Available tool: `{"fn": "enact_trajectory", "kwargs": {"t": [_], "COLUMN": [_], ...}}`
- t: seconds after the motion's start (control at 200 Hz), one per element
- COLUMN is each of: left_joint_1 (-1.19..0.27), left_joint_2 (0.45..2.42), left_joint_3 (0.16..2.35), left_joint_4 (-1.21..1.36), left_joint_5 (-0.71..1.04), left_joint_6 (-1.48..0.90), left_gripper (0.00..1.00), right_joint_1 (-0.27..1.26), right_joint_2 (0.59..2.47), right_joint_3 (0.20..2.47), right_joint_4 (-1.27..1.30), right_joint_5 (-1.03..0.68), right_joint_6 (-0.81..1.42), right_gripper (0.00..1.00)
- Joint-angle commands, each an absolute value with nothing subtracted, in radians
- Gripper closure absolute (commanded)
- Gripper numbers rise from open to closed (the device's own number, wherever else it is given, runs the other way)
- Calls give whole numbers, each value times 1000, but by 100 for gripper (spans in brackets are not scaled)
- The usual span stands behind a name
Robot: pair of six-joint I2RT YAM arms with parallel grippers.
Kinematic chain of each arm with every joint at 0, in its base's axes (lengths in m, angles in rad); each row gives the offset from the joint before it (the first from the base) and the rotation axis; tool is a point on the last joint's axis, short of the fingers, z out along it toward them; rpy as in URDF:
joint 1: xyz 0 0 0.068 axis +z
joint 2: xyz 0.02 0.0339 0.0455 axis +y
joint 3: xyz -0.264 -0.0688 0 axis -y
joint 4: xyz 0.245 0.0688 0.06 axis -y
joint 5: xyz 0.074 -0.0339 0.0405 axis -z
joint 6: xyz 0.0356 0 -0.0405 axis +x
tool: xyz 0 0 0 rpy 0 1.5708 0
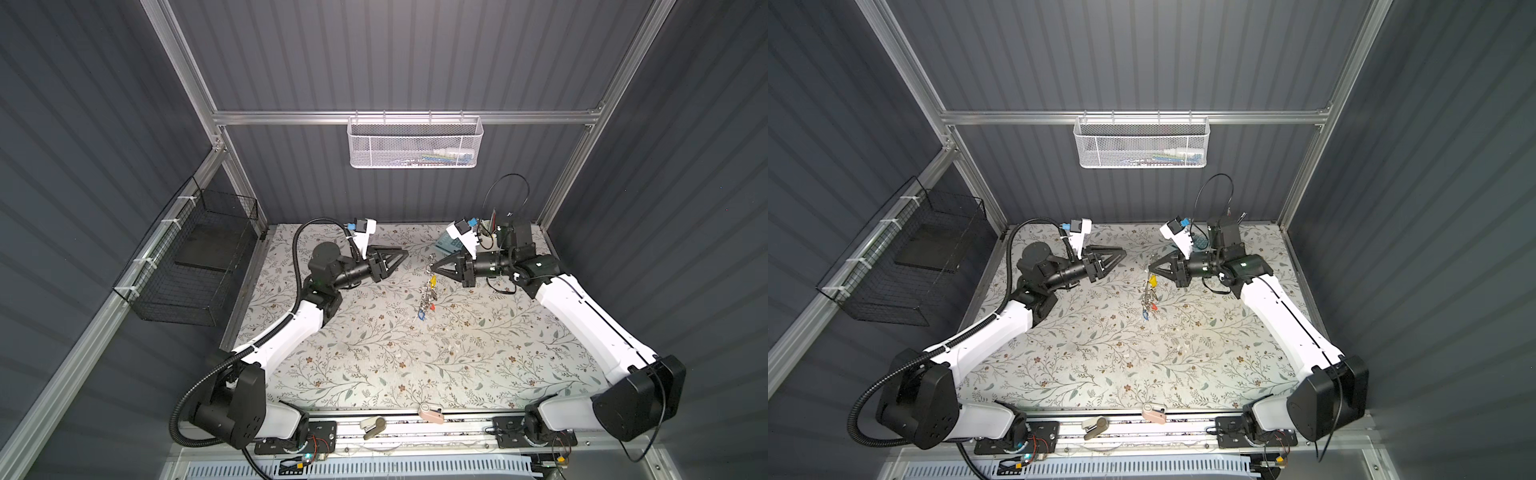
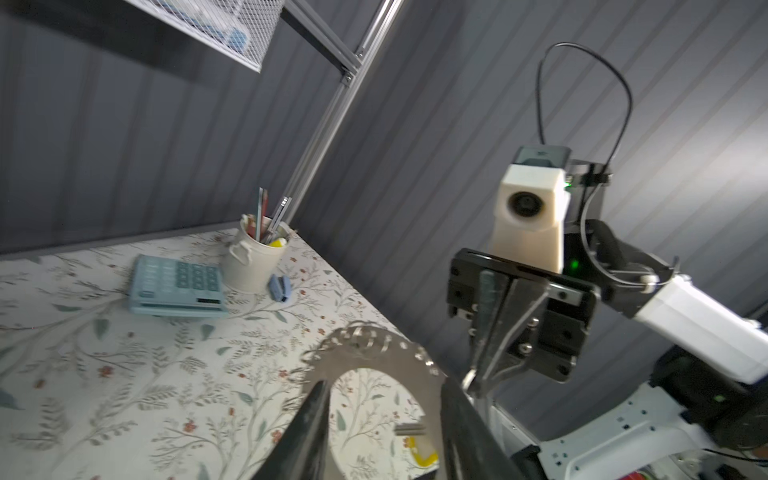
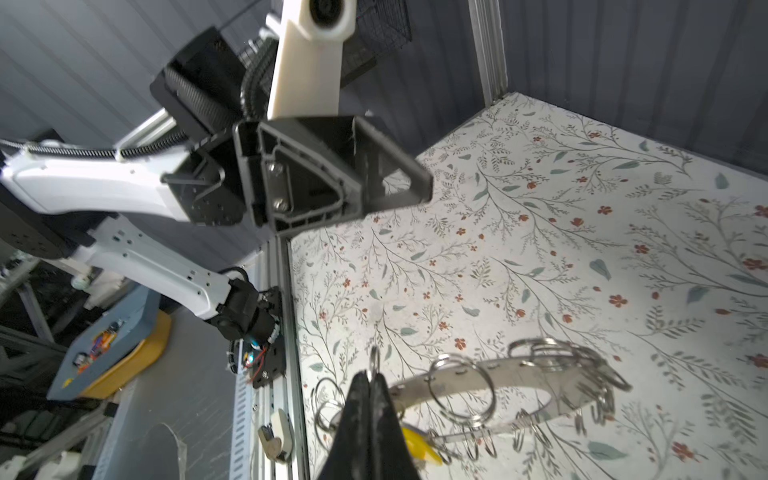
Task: Put the keys on the keyring
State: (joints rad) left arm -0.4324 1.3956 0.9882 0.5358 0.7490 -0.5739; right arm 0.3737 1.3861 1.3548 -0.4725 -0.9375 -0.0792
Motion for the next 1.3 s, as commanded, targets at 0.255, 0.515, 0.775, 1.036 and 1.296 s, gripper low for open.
{"fn": "enact_trajectory", "kwargs": {"t": [0.255,0.515,0.775,1.036,1.296], "left_joint_1": [-436,-448,-502,-548,-570], "left_joint_2": [1478,1606,1641,1682,1715], "left_joint_3": [1349,1553,1607,1668,1706], "left_joint_4": [-284,-603,-700,-765,-805], "left_joint_5": [1071,1158,1154,1119,1103], "left_joint_6": [141,377,458,506,532], "left_gripper": [56,58,63,67,74], "right_joint_1": [413,431,435,437,437], "right_joint_2": [1445,1440,1448,1445,1443], "right_joint_3": [1547,1562,1571,1563,1552], "right_joint_4": [-862,-889,-887,-879,-868], "right_joint_5": [-822,-863,-879,-896,-903], "right_joint_6": [-347,-365,-363,-363,-362], "right_gripper": [100,100,100,100,100]}}
